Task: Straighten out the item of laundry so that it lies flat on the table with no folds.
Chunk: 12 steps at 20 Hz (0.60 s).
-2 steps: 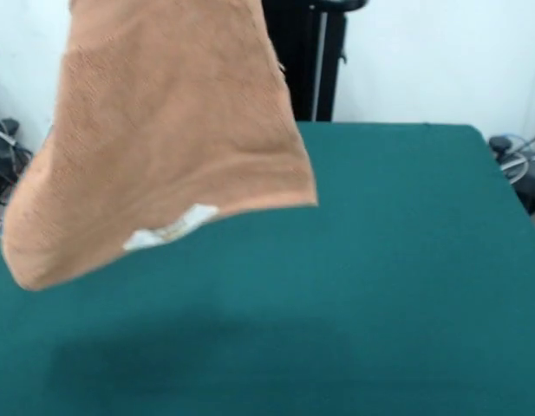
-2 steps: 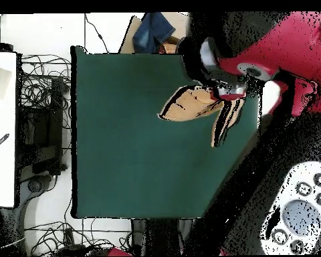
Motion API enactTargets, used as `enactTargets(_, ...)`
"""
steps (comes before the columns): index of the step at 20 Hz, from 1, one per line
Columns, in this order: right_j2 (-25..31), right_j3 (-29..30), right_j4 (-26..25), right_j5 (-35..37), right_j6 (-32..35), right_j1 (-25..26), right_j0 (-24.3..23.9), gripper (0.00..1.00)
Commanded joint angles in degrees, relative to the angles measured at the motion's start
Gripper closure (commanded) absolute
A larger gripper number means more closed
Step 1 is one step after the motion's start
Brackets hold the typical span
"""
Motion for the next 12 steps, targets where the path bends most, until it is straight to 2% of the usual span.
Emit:
enactTargets(1,9.0,-6.0,0.8,6.8,-11.6,2.0,-2.2,1.00)
enactTargets(8,9.6,-2.1,-0.6,4.7,-13.3,0.0,-5.4,1.00)
enactTargets(12,10.3,0.2,-0.7,0.7,-12.4,-0.5,-7.0,1.00)
